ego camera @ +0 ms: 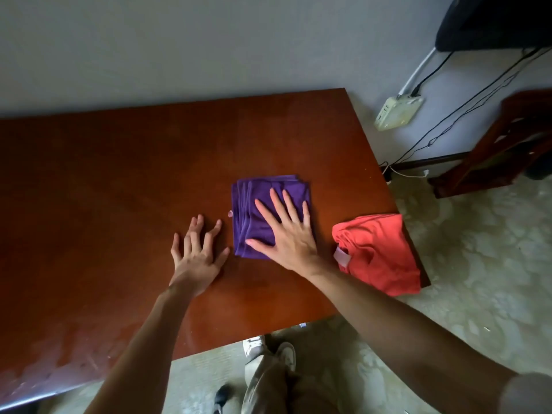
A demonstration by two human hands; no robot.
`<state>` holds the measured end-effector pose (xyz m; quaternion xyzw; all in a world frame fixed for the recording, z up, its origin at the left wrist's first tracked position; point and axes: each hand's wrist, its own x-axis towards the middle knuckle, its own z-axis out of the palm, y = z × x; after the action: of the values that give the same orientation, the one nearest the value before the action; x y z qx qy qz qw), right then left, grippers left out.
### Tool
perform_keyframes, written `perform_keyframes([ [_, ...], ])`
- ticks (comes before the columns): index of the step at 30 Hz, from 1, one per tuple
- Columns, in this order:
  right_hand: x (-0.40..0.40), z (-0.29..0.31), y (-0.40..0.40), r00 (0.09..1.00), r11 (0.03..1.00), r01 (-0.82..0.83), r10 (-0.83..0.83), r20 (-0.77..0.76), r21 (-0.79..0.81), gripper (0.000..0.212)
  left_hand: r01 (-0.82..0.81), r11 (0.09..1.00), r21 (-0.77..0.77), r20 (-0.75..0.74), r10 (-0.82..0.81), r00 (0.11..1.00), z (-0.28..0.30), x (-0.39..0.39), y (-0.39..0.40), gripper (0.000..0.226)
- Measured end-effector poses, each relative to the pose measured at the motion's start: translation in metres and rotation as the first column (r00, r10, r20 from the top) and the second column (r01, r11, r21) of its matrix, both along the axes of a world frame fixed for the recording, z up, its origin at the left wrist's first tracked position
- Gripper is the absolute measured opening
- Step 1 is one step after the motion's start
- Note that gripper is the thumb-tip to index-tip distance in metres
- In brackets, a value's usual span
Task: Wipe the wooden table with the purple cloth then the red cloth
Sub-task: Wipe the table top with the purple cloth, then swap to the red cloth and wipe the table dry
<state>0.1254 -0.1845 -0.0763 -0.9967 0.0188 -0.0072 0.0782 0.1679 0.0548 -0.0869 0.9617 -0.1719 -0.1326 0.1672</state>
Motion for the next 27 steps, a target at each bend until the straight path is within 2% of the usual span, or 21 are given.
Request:
perform_keyframes([
  [5,-0.086,0.003,-0.004,0.999,0.999,-0.006,0.008,-0.052,0.031,0.092,-0.067,0.994,-0.084,-0.087,0.06,0.994,0.009,-0.002,-0.003,0.063],
  [7,-0.118,0.003,-0.004,0.998,0.999,-0.004,0.007,-0.058,0.053,0.093,-0.111,0.992,-0.06,-0.129,0.103,0.986,0.015,-0.005,-0.009,0.058],
  [10,-0.126,0.004,-0.01,0.996,0.994,-0.029,0.037,-0.079,0.109,0.093,-0.177,0.984,0.014,-0.134,0.177,0.975,0.031,-0.014,-0.032,0.061],
  [13,-0.124,0.02,-0.034,0.994,0.981,-0.088,0.098,-0.055,0.17,0.086,-0.203,0.979,-0.023,-0.09,0.2,0.976,0.049,-0.032,-0.061,0.055],
  [15,-0.135,0.035,-0.067,0.997,0.978,-0.063,0.054,0.052,0.198,0.073,-0.182,0.982,-0.046,-0.03,0.181,0.983,0.059,-0.049,-0.087,0.05],
  [18,-0.154,0.042,-0.13,0.973,0.969,0.089,-0.134,0.19,0.23,0.057,-0.048,0.999,-0.026,0.12,0.051,0.991,0.065,-0.072,-0.137,0.048],
  [21,-0.153,0.021,-0.166,0.985,0.978,0.144,-0.157,0.077,0.152,0.06,0.096,0.994,0.053,0.164,-0.103,0.981,0.064,-0.077,-0.186,0.047],
  [24,-0.137,-0.004,-0.176,0.994,0.992,0.107,-0.106,-0.016,0.063,0.07,0.072,0.996,0.053,0.171,-0.08,0.982,0.058,-0.07,-0.216,0.046],
  [27,-0.126,-0.01,-0.182,0.995,0.994,0.102,-0.102,0.017,0.051,0.068,0.046,0.997,0.062,0.164,-0.056,0.985,0.043,-0.072,-0.217,0.049],
])
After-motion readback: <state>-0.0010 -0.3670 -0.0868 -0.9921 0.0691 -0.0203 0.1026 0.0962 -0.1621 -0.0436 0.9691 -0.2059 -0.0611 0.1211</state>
